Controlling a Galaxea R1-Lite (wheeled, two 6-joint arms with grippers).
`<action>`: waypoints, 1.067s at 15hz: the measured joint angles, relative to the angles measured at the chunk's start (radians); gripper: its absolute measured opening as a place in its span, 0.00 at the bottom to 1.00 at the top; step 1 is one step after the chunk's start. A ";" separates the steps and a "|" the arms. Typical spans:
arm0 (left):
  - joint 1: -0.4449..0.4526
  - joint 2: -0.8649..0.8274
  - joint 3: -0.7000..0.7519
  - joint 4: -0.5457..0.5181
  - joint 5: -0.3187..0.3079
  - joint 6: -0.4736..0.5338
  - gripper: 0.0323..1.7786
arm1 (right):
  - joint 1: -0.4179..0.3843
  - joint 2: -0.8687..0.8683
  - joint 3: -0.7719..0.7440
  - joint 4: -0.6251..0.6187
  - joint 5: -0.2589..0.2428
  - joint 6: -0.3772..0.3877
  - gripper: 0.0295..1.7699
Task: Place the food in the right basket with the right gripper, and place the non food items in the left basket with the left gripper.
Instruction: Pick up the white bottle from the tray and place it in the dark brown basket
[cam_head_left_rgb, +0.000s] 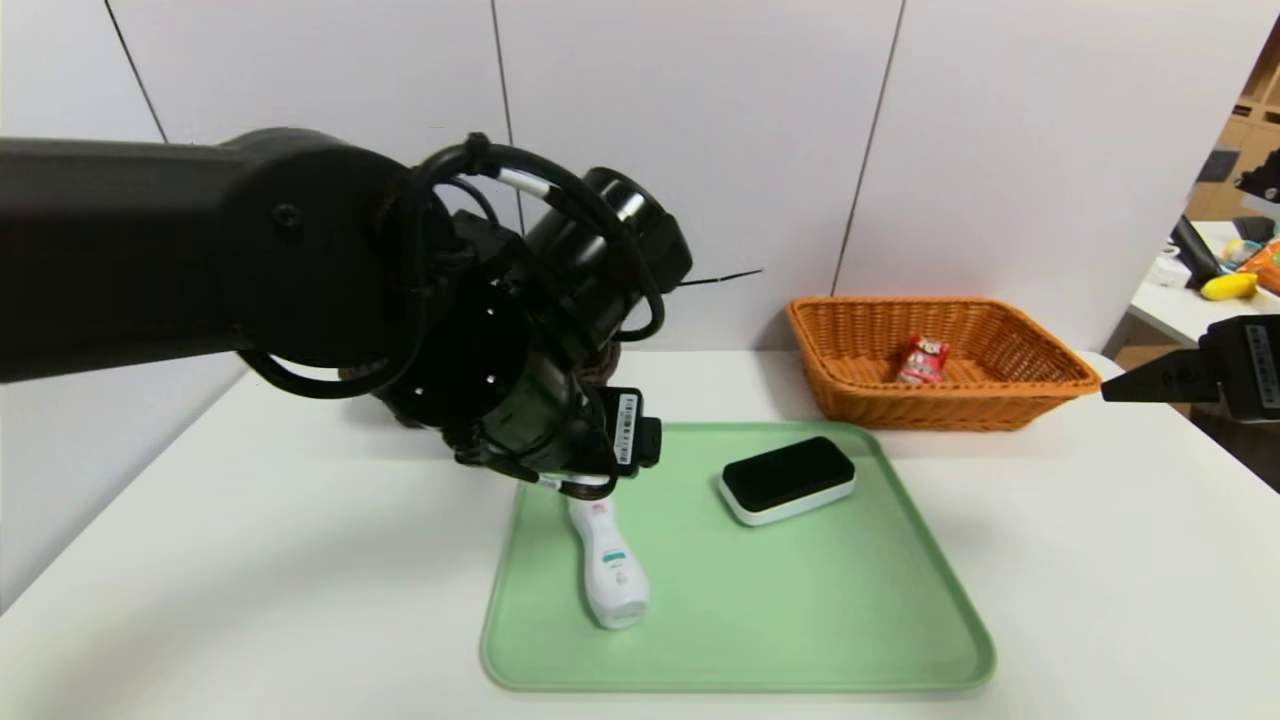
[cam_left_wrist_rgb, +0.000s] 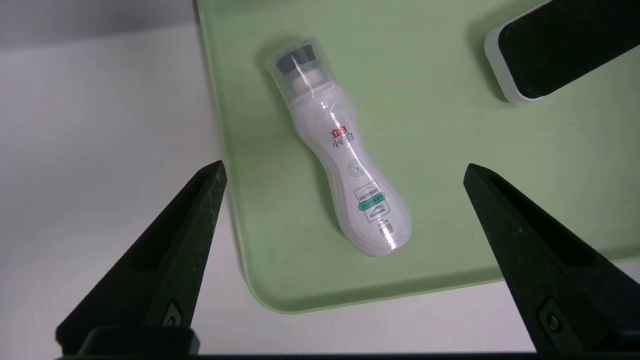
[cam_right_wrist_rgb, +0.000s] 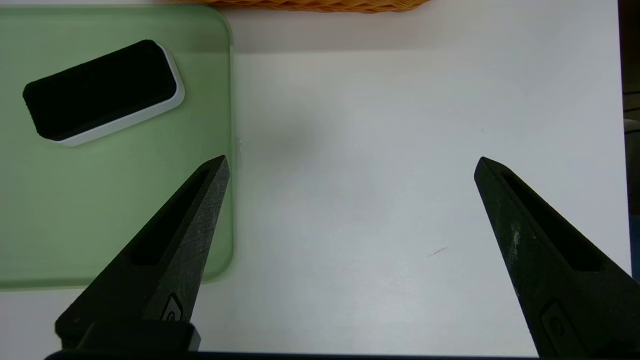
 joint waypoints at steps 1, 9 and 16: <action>0.000 0.024 -0.026 0.028 0.000 -0.026 0.95 | 0.000 -0.002 0.001 0.000 0.000 -0.001 0.96; 0.001 0.155 -0.184 0.200 -0.059 -0.208 0.95 | 0.002 -0.016 0.005 0.000 0.004 0.001 0.96; 0.056 0.203 -0.183 0.202 -0.147 -0.307 0.95 | 0.000 -0.025 0.005 0.000 0.009 0.000 0.96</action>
